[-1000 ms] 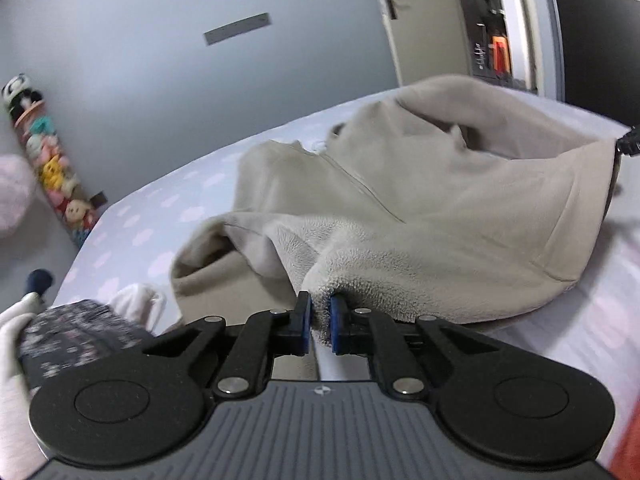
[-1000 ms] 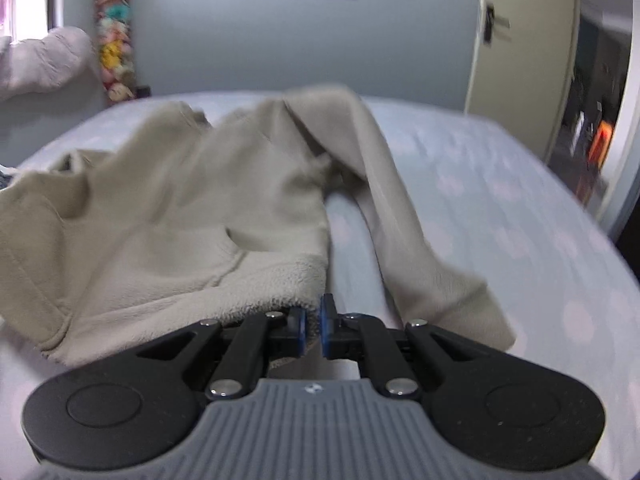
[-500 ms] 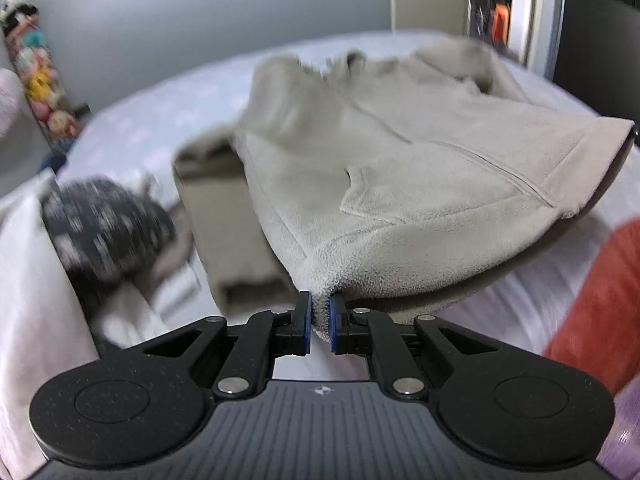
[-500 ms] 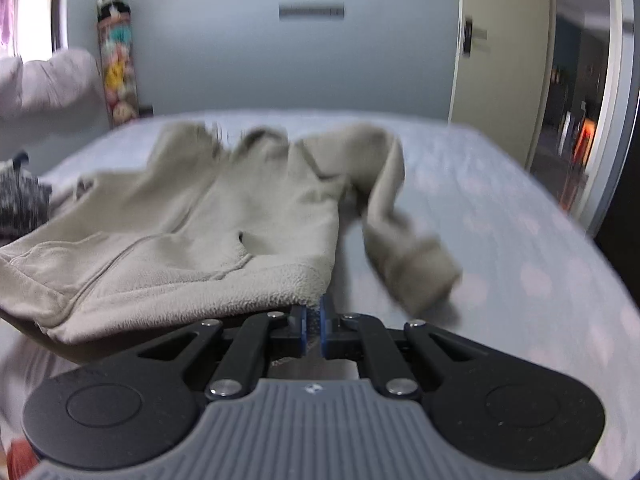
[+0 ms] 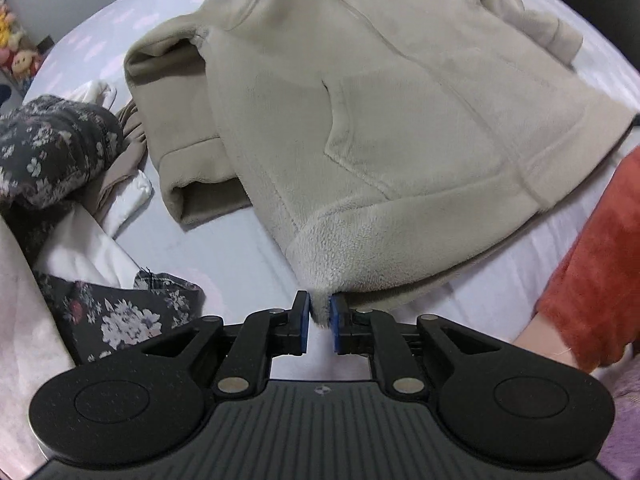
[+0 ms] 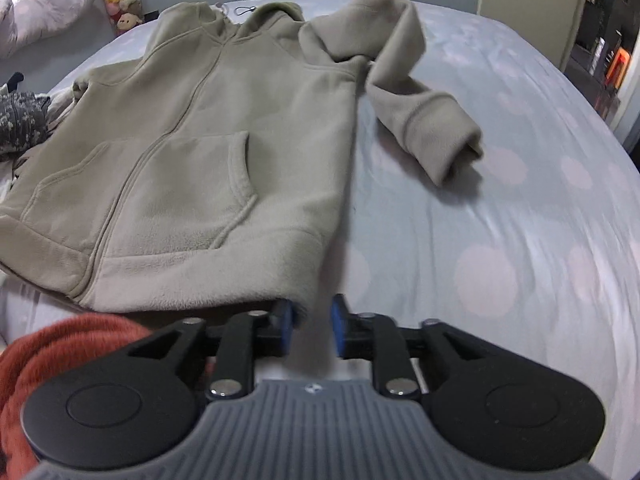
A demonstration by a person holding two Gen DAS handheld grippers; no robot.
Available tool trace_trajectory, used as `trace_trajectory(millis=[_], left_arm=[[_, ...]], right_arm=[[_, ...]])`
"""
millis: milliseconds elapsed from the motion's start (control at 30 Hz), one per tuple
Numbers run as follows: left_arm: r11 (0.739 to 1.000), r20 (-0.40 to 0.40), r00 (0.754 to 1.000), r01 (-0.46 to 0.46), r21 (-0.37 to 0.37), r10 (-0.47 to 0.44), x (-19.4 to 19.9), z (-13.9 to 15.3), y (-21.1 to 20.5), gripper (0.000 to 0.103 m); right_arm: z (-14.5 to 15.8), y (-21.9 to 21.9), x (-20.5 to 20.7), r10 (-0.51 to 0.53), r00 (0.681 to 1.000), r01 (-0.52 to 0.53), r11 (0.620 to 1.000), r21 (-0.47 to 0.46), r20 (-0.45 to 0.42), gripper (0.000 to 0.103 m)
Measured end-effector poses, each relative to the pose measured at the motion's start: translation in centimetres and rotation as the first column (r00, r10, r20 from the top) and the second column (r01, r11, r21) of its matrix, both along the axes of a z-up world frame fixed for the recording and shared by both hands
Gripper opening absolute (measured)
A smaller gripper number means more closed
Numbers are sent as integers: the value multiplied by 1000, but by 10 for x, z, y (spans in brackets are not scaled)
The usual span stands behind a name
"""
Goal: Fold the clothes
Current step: 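Open both grippers and release the spread hoodie on the bed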
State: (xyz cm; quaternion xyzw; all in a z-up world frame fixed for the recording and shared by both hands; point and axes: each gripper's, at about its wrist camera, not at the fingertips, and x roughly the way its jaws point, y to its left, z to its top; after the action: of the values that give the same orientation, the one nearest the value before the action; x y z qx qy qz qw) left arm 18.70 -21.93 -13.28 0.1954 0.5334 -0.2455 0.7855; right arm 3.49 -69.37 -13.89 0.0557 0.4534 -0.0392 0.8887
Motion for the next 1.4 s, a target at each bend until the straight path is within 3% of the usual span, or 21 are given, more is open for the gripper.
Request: trace_trajectory(millis=[100,300,467,633,700,800,900,967,1167,1267,1333,1400], left_arm=[[1000,-7,1000,13,-15,-13,-5,12,4,14],[988,18,999,-36,-149,39,8,39,12,24],[983,63,993,-84,-166,96,34,41,-2,25],[980,67,989,-119,-159,131,68,27,-30,25],[981,58,990,-122,-152,132,80,20,-44,25],[980,30,993,-110,-164,116,92,12,-63,25],[986,29,995,-86,-142,91,99,6,-79,32],[990,37,995,-84,-113,88,104,1,-87,37],[989,13,992,-127,-70,128,119,-15,-101,38],[989,8,990,-138,-48,138,122,-21,-104,38],[988,-1,988,-153,-34,153,124,-26,-104,38],[986,-11,986,-166,-24,166,125,-30,-105,38]], right_arm=[[3,-12,-18,-38,999,37,998,48,19,30],[15,-57,-26,-224,964,198,965,173,145,35],[13,-93,-8,-363,905,285,904,319,221,41],[2,-118,27,-433,874,336,867,369,220,53],[-3,-136,38,-494,841,368,820,439,219,57],[-14,-169,45,-627,755,438,701,562,192,62],[-31,-200,53,-706,696,476,592,650,133,61],[-46,-214,59,-730,679,470,519,714,83,61],[-90,-223,83,-731,682,436,378,817,-25,58],[-101,-229,96,-725,688,418,357,835,-34,46],[-102,-232,102,-723,690,420,362,832,-33,39],[-101,-235,103,-716,697,397,353,847,-29,18]])
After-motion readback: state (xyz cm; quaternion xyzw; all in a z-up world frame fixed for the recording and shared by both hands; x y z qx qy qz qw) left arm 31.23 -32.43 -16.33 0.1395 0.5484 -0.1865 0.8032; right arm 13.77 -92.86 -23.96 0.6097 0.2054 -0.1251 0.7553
